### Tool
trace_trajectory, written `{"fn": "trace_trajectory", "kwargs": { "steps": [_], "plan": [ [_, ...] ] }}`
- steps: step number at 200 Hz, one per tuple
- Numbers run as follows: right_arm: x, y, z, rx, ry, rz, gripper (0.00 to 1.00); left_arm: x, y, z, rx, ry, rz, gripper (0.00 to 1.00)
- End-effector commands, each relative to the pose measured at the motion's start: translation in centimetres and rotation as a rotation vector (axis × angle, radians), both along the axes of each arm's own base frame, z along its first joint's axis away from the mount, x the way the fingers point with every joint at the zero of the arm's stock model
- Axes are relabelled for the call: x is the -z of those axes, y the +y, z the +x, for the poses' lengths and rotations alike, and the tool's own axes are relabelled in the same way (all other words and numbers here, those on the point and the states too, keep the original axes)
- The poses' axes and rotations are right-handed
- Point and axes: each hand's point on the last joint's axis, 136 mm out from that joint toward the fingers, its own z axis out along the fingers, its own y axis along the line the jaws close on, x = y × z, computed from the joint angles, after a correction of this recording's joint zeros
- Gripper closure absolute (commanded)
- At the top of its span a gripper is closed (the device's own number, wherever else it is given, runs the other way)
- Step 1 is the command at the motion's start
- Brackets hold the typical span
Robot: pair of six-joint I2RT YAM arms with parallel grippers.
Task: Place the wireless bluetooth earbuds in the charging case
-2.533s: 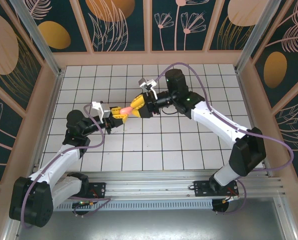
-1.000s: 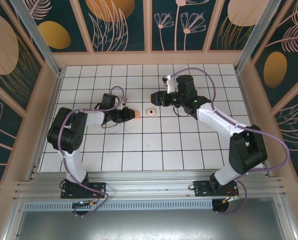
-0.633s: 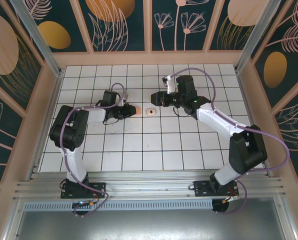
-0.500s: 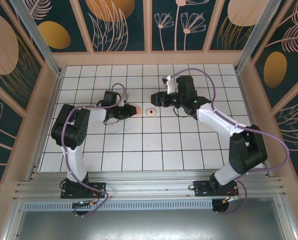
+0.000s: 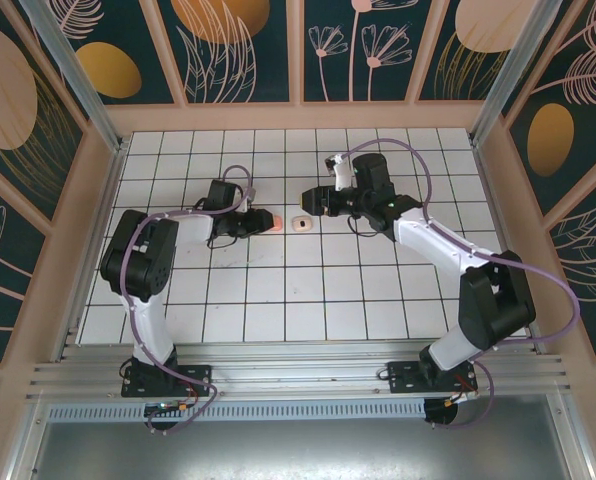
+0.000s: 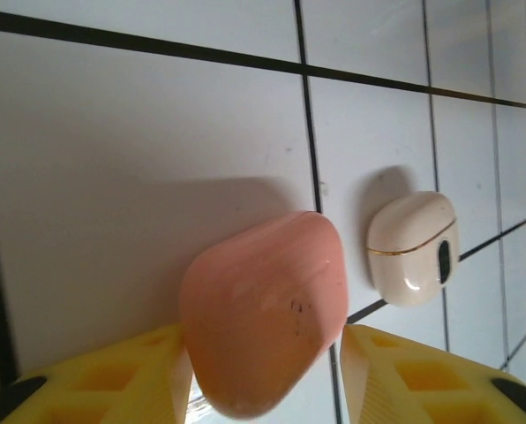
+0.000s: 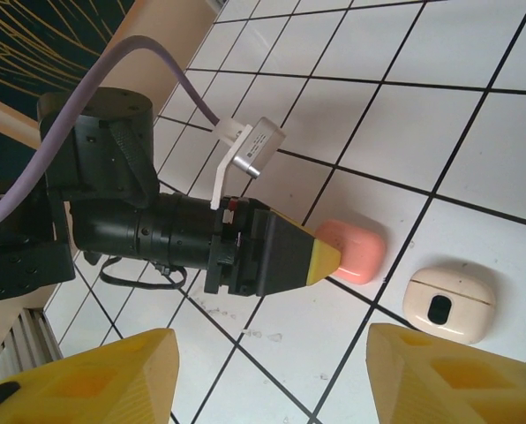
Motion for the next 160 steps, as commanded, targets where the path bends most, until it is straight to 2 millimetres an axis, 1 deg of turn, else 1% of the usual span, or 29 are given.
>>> {"fn": "trace_trajectory", "kwargs": {
  "steps": [1,15,26,38,41,44,50,59,60,61,62,63,64,66,71,73,75,76,77,79,84,89,99,105,114,127,136,141,160],
  "plan": [
    [-1.3,-0.9,-0.5,0.022,-0.069,-0.006,0.38,-1.3,2.2,0.6,-0.033,-0.049,0.139,0.49],
    [-1.2,-1.9,-0.2,0.066,-0.079,0.004,0.36,-2.1,3.6,0.8,-0.06,-0.076,0.199,0.48],
    [-1.3,-2.8,-0.1,0.098,-0.089,0.024,0.35,-3.2,4.9,1.0,-0.098,-0.111,0.242,0.47],
    [-1.2,-4.4,0.2,0.154,-0.111,0.028,0.34,-5.1,6.8,1.2,-0.153,-0.166,0.278,0.46],
    [-1.1,-5.0,0.3,0.175,-0.114,0.023,0.34,-5.2,7.4,1.2,-0.165,-0.173,0.292,0.45],
    [-1.1,-5.5,0.4,0.196,-0.121,0.019,0.33,-6.4,7.9,1.3,-0.184,-0.204,0.297,0.45],
    [-0.6,-6.6,0.6,0.233,-0.125,0.004,0.33,-7.6,9.0,1.3,-0.213,-0.24,0.318,0.44],
    [-0.2,-8.5,1.0,0.295,-0.139,-0.02,0.32,-9.5,11.1,1.2,-0.271,-0.298,0.357,0.39],
    [-0.1,-8.7,1.0,0.302,-0.142,-0.022,0.3,-9.8,11.3,1.3,-0.278,-0.306,0.358,0.38],
    [-0.1,-9.0,1.1,0.31,-0.144,-0.025,0.26,-10.1,11.6,1.3,-0.287,-0.317,0.363,0.37],
    [0.0,-9.2,1.1,0.316,-0.145,-0.029,0.15,-10.0,11.9,1.1,-0.294,-0.314,0.37,0.37],
    [0.1,-9.4,1.1,0.324,-0.147,-0.034,0.1,-10.1,12.1,1.0,-0.301,-0.32,0.376,0.36],
    [0.2,-9.7,1.2,0.331,-0.148,-0.038,0.06,-10.2,12.4,0.9,-0.308,-0.324,0.381,0.35],
    [0.3,-10.2,1.2,0.35,-0.152,-0.047,0.02,-10.5,12.8,0.8,-0.321,-0.336,0.387,0.34],
    [0.7,-11.6,1.4,0.393,-0.165,-0.075,0.01,-11.3,14.1,0.4,-0.362,-0.363,0.407,0.28],
    [0.7,-12.3,1.5,0.417,-0.175,-0.087,0.01,-11.9,14.5,0.4,-0.378,-0.383,0.41,0.25],
    [1.0,-12.8,1.5,0.437,-0.178,-0.103,0.01,-12.2,15.0,0.2,-0.394,-0.397,0.414,0.18],
    [1.1,-13.1,1.6,0.449,-0.182,-0.111,0.01,-12.5,15.2,0.2,-0.402,-0.407,0.416,0.11],
    [1.1,-13.5,1.6,0.459,-0.186,-0.116,0.01,-12.7,15.4,0.2,-0.409,-0.416,0.418,0.06],
    [1.3,-14.1,1.6,0.478,-0.191,-0.131,0.01,-13.0,15.9,-0.1,-0.424,-0.428,0.425,0.02],
    [1.6,-15.5,1.6,0.524,-0.211,-0.163,0.01,-14.0,16.9,-0.5,-0.46,-0.471,0.437,0.01],
    [1.8,-17.1,1.5,0.573,-0.237,-0.195,0.01,-14.4,17.9,-1.0,-0.498,-0.504,0.461,0.01],
    [2.5,-20.3,1.0,0.674,-0.282,-0.259,0.01,-16.1,19.5,-2.2,-0.57,-0.589,0.5,0.01],
    [2.6,-22.1,0.7,0.731,-0.31,-0.282,0.01,-16.5,20.8,-3.0,-0.63,-0.626,0.535,0.01],
    [2.8,-24.6,0.0,0.802,-0.349,-0.303,0.01,-16.8,22.1,-4.1,-0.69,-0.672,0.577,0.01],
    [2.8,-27.5,-1.1,0.888,-0.395,-0.312,0.01,-16.8,24.4,-5.8,-0.8,-0.719,0.645,0.01],
    [2.9,-28.9,-1.7,0.931,-0.432,-0.316,0.01,-16.7,25.4,-6.7,-0.848,-0.753,0.674,0.01],
    [2.9,-29.6,-2.0,0.952,-0.456,-0.316,0.01,-16.3,25.8,-7.2,-0.863,-0.767,0.69,0.01],
    [3.8,-31.1,-3.2,0.997,-0.532,-0.303,0.01,-15.4,26.2,-8.5,-0.899,-0.847,0.683,0.01]
  ]
}}
